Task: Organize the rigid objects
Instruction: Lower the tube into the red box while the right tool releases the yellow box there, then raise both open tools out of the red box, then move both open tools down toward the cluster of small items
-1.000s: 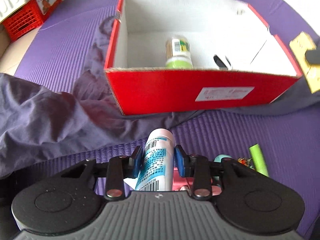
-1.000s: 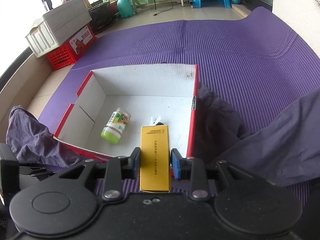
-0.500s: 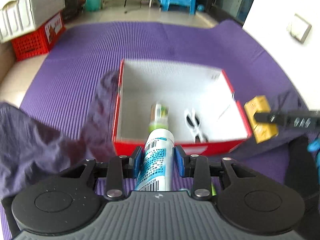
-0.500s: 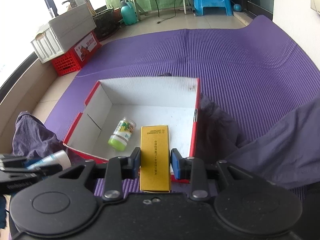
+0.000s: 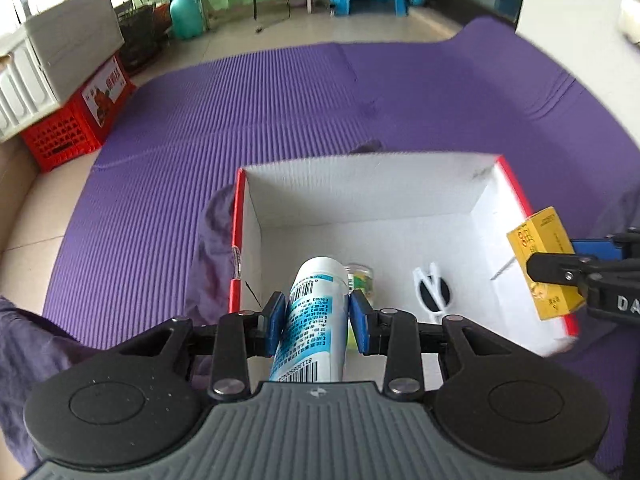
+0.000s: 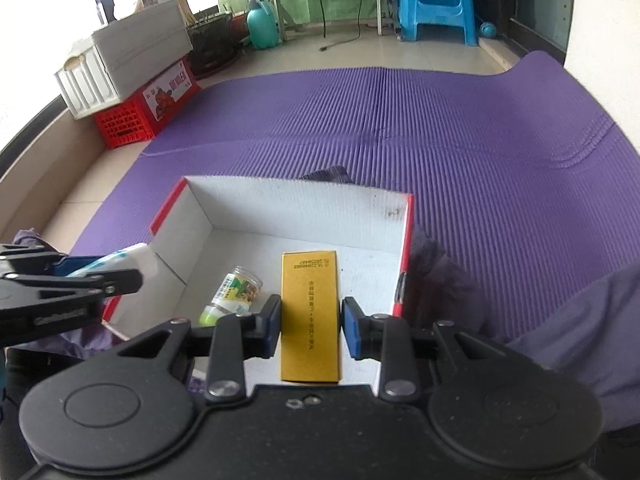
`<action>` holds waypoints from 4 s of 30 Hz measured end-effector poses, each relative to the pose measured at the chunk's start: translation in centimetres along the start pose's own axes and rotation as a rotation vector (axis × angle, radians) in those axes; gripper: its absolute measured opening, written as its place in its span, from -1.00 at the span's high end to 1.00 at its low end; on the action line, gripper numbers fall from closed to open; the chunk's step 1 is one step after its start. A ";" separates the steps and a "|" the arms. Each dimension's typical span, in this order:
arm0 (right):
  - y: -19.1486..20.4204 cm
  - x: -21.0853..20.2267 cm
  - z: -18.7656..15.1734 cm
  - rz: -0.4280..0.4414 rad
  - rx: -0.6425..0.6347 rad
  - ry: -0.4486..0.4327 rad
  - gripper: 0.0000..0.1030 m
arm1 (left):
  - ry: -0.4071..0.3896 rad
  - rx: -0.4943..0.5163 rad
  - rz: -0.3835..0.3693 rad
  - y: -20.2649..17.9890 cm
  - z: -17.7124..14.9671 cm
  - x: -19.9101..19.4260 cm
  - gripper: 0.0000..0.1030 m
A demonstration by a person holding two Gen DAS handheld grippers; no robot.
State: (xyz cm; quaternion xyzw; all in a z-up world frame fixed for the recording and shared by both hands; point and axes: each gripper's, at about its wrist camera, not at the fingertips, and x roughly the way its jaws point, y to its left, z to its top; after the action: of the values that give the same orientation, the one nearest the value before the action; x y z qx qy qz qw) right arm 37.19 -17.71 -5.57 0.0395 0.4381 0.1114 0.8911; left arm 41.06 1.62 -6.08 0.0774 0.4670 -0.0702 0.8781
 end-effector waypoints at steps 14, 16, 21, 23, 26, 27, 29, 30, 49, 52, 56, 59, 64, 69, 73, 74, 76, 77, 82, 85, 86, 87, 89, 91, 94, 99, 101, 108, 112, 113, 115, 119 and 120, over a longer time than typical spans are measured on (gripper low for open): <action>1.0 7.7 -1.2 -0.014 -0.019 0.099 0.39 | 0.086 0.112 0.106 -2.1 -0.2 8.3 0.35; 1.1 8.2 -1.4 -0.030 -0.030 0.108 0.39 | 0.097 0.112 0.104 -2.3 -0.4 8.9 0.35; 1.1 8.7 -2.3 -0.014 -0.041 0.124 0.38 | 0.146 0.108 0.083 -2.7 -1.1 10.2 0.35; 1.2 8.7 -2.4 -0.018 -0.051 0.126 0.34 | 0.165 0.120 0.089 -3.1 -1.5 10.6 0.33; 1.1 8.6 -2.5 0.001 -0.046 0.131 0.30 | 0.157 0.139 0.091 -3.4 -1.8 10.5 0.32; 1.0 8.5 -2.5 0.001 -0.044 0.128 0.26 | 0.161 0.130 0.082 -3.4 -1.8 10.4 0.32; 0.8 8.2 -2.5 0.014 -0.041 0.126 0.20 | 0.171 0.099 0.070 -3.1 -1.7 10.1 0.31; 0.8 8.0 -2.6 0.020 -0.040 0.126 0.18 | 0.170 0.087 0.067 -2.9 -1.6 9.8 0.29; 1.4 -0.8 -3.0 0.064 -0.049 0.023 -0.10 | 0.041 -0.009 0.016 -1.9 -1.8 -1.3 -0.14; 1.7 -2.4 -3.3 0.078 -0.055 0.006 -0.11 | 0.015 -0.011 0.016 -2.0 -2.2 -3.4 -0.14; 2.1 -4.8 -4.0 0.100 -0.057 -0.029 -0.21 | -0.025 -0.021 0.015 -2.2 -3.0 -6.3 -0.14; 2.5 -6.5 -4.5 0.117 -0.068 -0.052 -0.26 | -0.055 -0.022 0.016 -2.5 -4.0 -8.3 -0.14; 3.0 -9.2 -5.7 0.136 -0.081 -0.082 -0.34 | -0.093 -0.038 0.025 -2.8 -5.9 -11.1 -0.15; 3.4 -11.4 -7.0 0.155 -0.092 -0.118 -0.44 | -0.124 -0.043 0.034 -3.3 -7.7 -13.5 -0.15; 3.7 -12.8 -8.1 0.166 -0.097 -0.140 -0.54 | -0.144 -0.042 0.034 -3.7 -9.0 -15.2 -0.15; 3.7 -13.1 -8.4 0.172 -0.095 -0.144 -0.56 | -0.148 -0.043 0.032 -3.8 -9.4 -15.6 -0.15; 3.7 -13.7 -9.0 0.174 -0.087 -0.153 -0.65 | -0.156 -0.052 0.022 -3.9 -10.1 -16.3 -0.30; 3.7 -14.0 -9.3 0.180 -0.085 -0.158 -0.66 | -0.161 -0.059 0.017 -4.0 -10.5 -16.7 -0.41; 3.9 -15.2 -11.0 0.190 -0.093 -0.186 -0.85 | -0.183 -0.069 0.019 -4.5 -12.6 -17.8 -0.42; 3.9 -15.7 -12.1 0.206 -0.097 -0.193 -0.92 | -0.179 -0.092 0.007 -4.7 -13.8 -18.1 -0.42; 3.9 -15.8 -12.4 0.209 -0.098 -0.193 -0.93 | -0.179 -0.100 0.002 -4.7 -14.1 -18.2 -0.42; 4.0 -15.9 -12.8 0.213 -0.099 -0.192 -0.93 | -0.179 -0.109 -0.002 -4.7 -14.4 -18.3 -0.42; 4.1 -16.1 -13.3 0.217 -0.102 -0.195 -0.95 | -0.183 -0.122 -0.003 -4.7 -14.9 -18.5 -0.43; 4.1 -16.3 -13.7 0.219 -0.106 -0.202 -0.97 | -0.187 -0.124 0.003 -4.9 -15.4 -18.7 -0.50; 4.0 -16.5 -14.2 0.231 -0.104 -0.204 -0.98 | -0.195 -0.126 0.009 -5.1 -16.0 -19.0 -0.60; 3.6 -16.2 -15.0 0.240 -0.081 -0.190 -0.98 | -0.187 -0.131 0.019 -5.4 -16.9 -18.8 -0.77; 3.6 -15.9 -15.4 0.228 -0.092 -0.184 -0.98 | -0.177 -0.132 0.023 -5.5 -17.2 -18.5 -0.89; 3.4 -14.6 -17.0 0.186 -0.114 -0.176 -0.99 | -0.123 -0.176 0.024 -5.1 -18.9 -16.2 -0.93; 2.8 -12.8 -17.6 0.199 -0.097 -0.100 -0.99 | -0.076 -0.195 0.022 -4.9 -20.3 -14.2 -0.93; 2.7 -12.5 -17.8 0.201 -0.095 -0.086 -0.99 | -0.068 -0.202 0.024 -4.8 -20.6 -13.7 -0.93; 2.7 -11.9 -18.3 0.183 -0.113 -0.078 -0.99 | -0.054 -0.221 0.024 -4.5 -20.9 -12.8 -0.93; 2.8 -10.5 -19.0 0.170 -0.129 -0.039 -0.98 | -0.022 -0.276 0.017 -3.2 -21.8 -10.6 -0.93; 2.7 -10.2 -19.1 0.170 -0.129 -0.032 -0.97 | -0.013 -0.283 0.022 -2.9 -22.1 -10.1 -0.93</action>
State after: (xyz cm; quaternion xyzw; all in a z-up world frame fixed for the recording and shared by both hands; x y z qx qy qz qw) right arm 15.67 -17.99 -8.92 0.0209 0.4109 0.2136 0.8860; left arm 17.03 3.76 -10.09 -0.0427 0.4656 0.0057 0.8840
